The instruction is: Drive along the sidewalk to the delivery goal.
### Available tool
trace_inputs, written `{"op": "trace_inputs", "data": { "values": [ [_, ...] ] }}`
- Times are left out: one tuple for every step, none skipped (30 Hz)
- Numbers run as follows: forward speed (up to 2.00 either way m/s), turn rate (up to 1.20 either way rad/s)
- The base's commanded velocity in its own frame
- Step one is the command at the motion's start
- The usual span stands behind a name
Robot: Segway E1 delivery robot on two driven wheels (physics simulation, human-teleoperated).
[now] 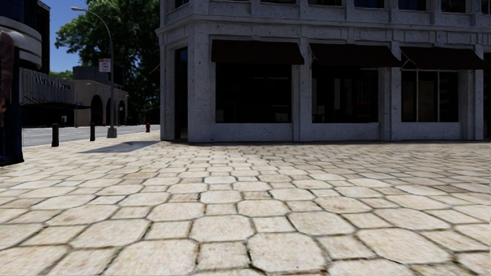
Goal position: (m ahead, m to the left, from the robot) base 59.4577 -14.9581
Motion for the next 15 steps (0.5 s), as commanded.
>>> {"op": "trace_inputs", "data": {
  "values": [
    [2.0,0.44],
    [2.0,0.45],
    [2.0,0.46],
    [2.0,0.46],
    [2.0,0.46],
    [2.0,0.46],
    [2.0,0.46],
    [2.0,0.46],
    [2.0,0.46],
    [2.0,0.46],
    [2.0,0.46],
    [2.0,0.46],
    [2.0,0.46],
    [2.0,0.46],
    [2.0,0.46]
  ]
}}
